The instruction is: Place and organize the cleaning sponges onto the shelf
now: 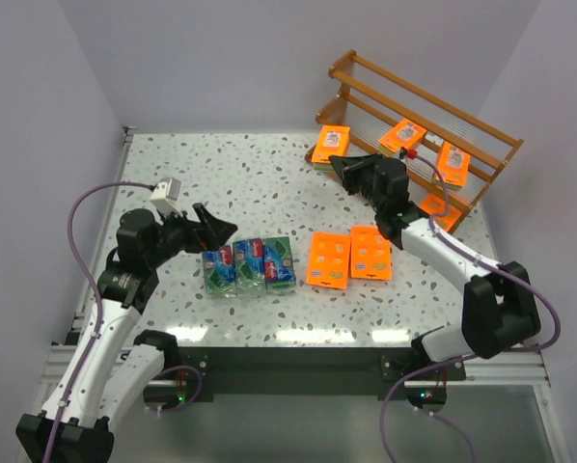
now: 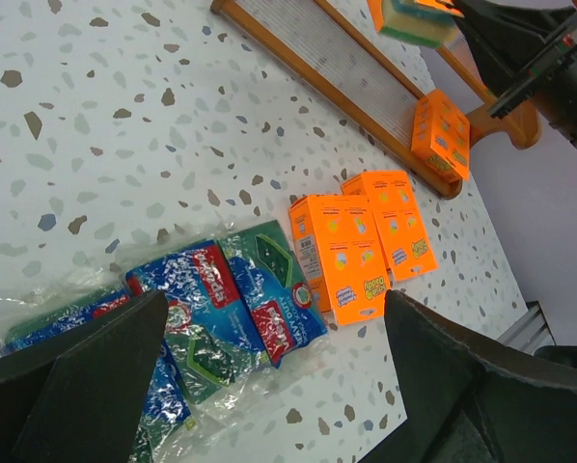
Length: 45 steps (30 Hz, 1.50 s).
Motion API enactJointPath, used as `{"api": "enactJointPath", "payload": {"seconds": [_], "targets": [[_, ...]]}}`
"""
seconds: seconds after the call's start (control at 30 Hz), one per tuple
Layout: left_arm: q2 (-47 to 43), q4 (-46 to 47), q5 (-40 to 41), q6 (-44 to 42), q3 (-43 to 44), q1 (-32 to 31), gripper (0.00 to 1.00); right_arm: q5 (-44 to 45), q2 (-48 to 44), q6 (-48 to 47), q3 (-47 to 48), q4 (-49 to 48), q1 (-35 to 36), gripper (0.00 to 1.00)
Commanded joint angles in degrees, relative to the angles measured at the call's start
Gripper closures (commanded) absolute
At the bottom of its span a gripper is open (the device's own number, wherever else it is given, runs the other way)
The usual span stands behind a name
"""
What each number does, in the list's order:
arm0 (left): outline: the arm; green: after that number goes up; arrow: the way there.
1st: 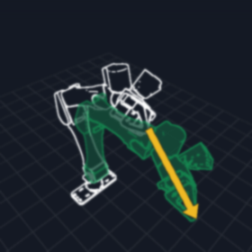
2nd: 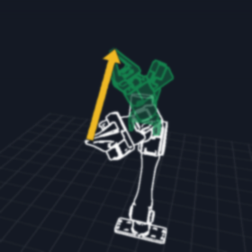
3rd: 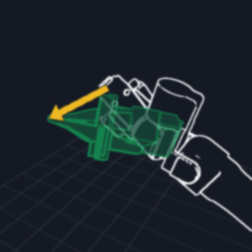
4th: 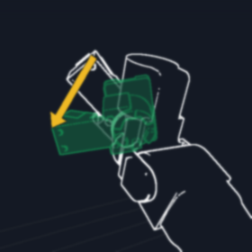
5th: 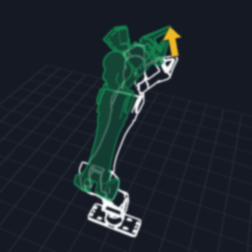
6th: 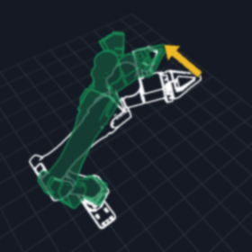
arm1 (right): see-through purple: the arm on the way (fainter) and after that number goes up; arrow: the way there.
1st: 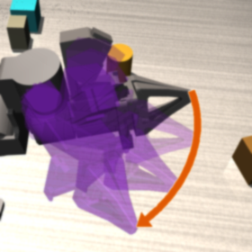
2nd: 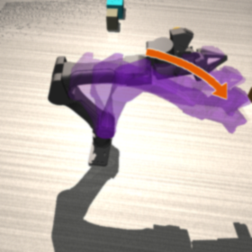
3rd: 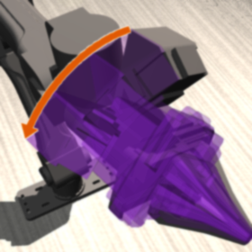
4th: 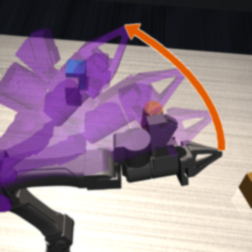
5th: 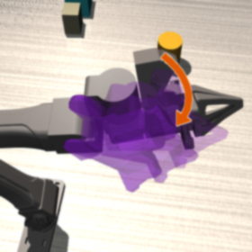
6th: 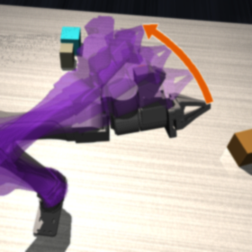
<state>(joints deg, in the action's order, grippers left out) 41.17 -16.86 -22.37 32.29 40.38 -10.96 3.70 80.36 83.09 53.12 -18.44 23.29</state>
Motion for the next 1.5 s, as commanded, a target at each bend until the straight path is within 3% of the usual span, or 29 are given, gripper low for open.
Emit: {"api": "enactJointPath", "payload": {"seconds": [0.0, 0.33, 0.63, 1.03, 1.47], "targets": [[0.32, 0.61, -0.39, -1.7, 3.03, -0.2, 0.0, 6.92, 4.61, 0.32, 5.58, -2.74, 0.09, 1.0], [0.23, -3.08, 1.8, -4.7, 4.71, -0.11, 0.0, 14.4, 16.4, -4.6, 19.55, -3.45, -0.61, 1.0], [-1.18, -4.5, 3.56, -5.4, 4.62, -0.11, 0.0, 19.49, 21.42, -6.44, 25.09, 1.03, -2.63, 1.0], [0.23, -3.35, 4.44, -5.31, 4.53, -0.11, 0.0, 20.99, 31.08, -10.93, 33.62, -3.18, -3.34, 1.0], [4.18, -1.07, 4.44, -5.22, 5.32, -0.11, 0.0, 26.0, 34.86, -10.4, 36.61, -3.54, -3.43, 1.0]]}}
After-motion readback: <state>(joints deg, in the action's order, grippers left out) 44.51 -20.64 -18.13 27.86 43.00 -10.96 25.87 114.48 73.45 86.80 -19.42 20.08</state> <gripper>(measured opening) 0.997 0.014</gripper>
